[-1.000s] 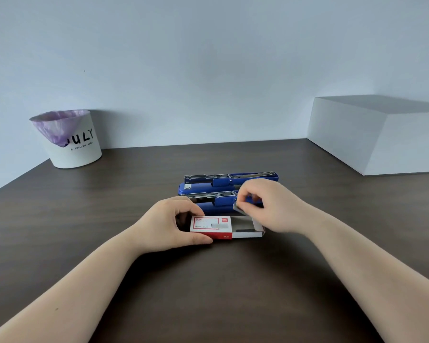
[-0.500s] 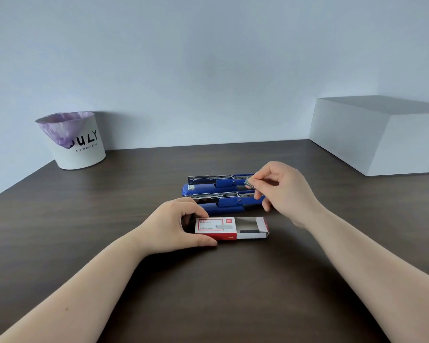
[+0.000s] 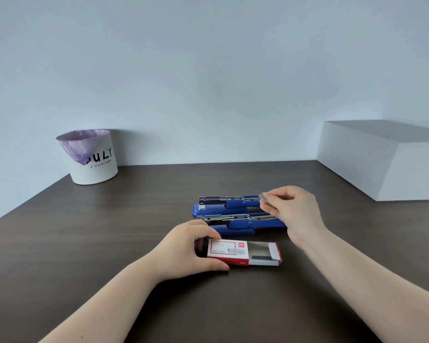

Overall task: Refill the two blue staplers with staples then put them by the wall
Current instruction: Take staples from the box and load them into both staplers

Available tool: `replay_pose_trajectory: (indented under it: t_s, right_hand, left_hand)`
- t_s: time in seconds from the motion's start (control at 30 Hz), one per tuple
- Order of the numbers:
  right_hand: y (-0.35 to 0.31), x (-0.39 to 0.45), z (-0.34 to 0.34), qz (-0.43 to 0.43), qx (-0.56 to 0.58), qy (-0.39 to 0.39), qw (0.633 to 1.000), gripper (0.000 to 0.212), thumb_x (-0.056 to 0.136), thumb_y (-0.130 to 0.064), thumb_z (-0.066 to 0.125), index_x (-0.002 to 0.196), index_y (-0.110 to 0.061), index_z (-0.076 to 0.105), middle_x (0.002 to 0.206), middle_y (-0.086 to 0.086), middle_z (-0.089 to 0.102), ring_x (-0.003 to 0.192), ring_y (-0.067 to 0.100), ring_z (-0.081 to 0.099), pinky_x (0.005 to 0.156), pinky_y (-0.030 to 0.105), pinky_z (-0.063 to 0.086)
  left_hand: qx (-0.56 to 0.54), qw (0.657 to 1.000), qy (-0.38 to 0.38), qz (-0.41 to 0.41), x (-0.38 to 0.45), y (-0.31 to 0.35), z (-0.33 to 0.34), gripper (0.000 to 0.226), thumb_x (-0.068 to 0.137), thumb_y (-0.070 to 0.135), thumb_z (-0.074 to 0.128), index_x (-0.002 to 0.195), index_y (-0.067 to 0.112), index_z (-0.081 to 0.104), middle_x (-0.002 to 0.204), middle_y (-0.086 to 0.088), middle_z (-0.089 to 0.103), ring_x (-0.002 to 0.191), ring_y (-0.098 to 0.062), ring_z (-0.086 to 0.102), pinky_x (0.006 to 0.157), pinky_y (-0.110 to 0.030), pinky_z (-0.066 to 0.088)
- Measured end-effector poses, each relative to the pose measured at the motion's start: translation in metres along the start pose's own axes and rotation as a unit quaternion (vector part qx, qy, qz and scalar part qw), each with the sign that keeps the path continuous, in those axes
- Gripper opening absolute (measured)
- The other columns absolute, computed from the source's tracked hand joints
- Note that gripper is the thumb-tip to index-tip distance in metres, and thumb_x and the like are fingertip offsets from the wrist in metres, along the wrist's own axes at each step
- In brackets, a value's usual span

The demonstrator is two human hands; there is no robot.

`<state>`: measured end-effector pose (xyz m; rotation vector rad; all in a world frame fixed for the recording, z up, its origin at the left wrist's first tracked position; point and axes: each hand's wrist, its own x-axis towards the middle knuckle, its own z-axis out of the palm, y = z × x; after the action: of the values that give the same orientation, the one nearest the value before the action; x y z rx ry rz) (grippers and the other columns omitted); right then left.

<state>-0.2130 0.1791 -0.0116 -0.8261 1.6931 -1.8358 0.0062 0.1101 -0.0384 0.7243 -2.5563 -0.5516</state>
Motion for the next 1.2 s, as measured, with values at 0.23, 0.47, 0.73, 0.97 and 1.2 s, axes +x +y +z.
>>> replay_pose_trajectory:
  t_s: [0.23, 0.47, 0.73, 0.97, 1.2]
  right_hand:
    - [-0.002, 0.011, 0.024, -0.026, -0.036, 0.006, 0.999, 0.013, 0.076, -0.015, 0.075, 0.09, -0.016, 0.074, 0.086, -0.001, 0.073, 0.084, 0.013, 0.068, 0.076, 0.027, 0.054]
    - [0.001, 0.029, 0.046, 0.006, -0.055, -0.045, 0.997, 0.01, 0.076, -0.007, 0.075, 0.083, -0.013, 0.073, 0.09, 0.007, 0.072, 0.086, 0.018, 0.069, 0.077, 0.028, 0.056]
    - [0.0, 0.023, 0.05, -0.086, -0.178, -0.098, 0.975, 0.007, 0.081, -0.012, 0.07, 0.087, -0.014, 0.072, 0.088, -0.004, 0.069, 0.083, 0.009, 0.062, 0.064, 0.016, 0.044]
    - [-0.006, 0.025, 0.047, -0.113, -0.125, -0.107, 0.98, 0.013, 0.076, -0.011, 0.075, 0.088, -0.01, 0.07, 0.089, 0.0, 0.073, 0.086, 0.014, 0.067, 0.079, 0.025, 0.053]
    - [-0.014, 0.037, 0.047, -0.125, -0.116, -0.112, 0.979, 0.014, 0.076, -0.013, 0.075, 0.089, -0.012, 0.069, 0.091, -0.001, 0.073, 0.088, 0.013, 0.067, 0.081, 0.025, 0.054]
  left_hand:
    - [-0.002, 1.0, -0.003, 0.006, -0.002, 0.001, 0.0, 0.051, 0.058, 0.057, 0.076, 0.101, 0.031, 0.067, 0.096, 0.011, 0.063, 0.089, -0.005, 0.055, 0.076, -0.014, 0.045]
    - [-0.004, 1.0, -0.007, 0.004, -0.004, 0.001, -0.003, 0.063, 0.055, 0.058, 0.078, 0.111, 0.032, 0.063, 0.102, 0.013, 0.063, 0.094, -0.004, 0.054, 0.076, -0.007, 0.041]
    - [-0.014, 1.0, -0.014, -0.003, -0.004, 0.0, -0.002, 0.061, 0.056, 0.065, 0.068, 0.106, 0.031, 0.066, 0.095, 0.012, 0.063, 0.083, -0.001, 0.051, 0.068, -0.006, 0.039]
    - [-0.077, 0.995, 0.064, -0.029, -0.002, 0.004, -0.013, 0.035, 0.067, 0.046, 0.076, 0.097, 0.03, 0.069, 0.082, 0.02, 0.064, 0.073, -0.004, 0.058, 0.065, -0.009, 0.043]
    - [-0.13, 0.964, 0.193, -0.125, 0.02, 0.002, -0.034, 0.012, 0.085, 0.018, 0.064, 0.081, 0.028, 0.069, 0.077, 0.011, 0.069, 0.067, -0.003, 0.059, 0.065, -0.013, 0.047]
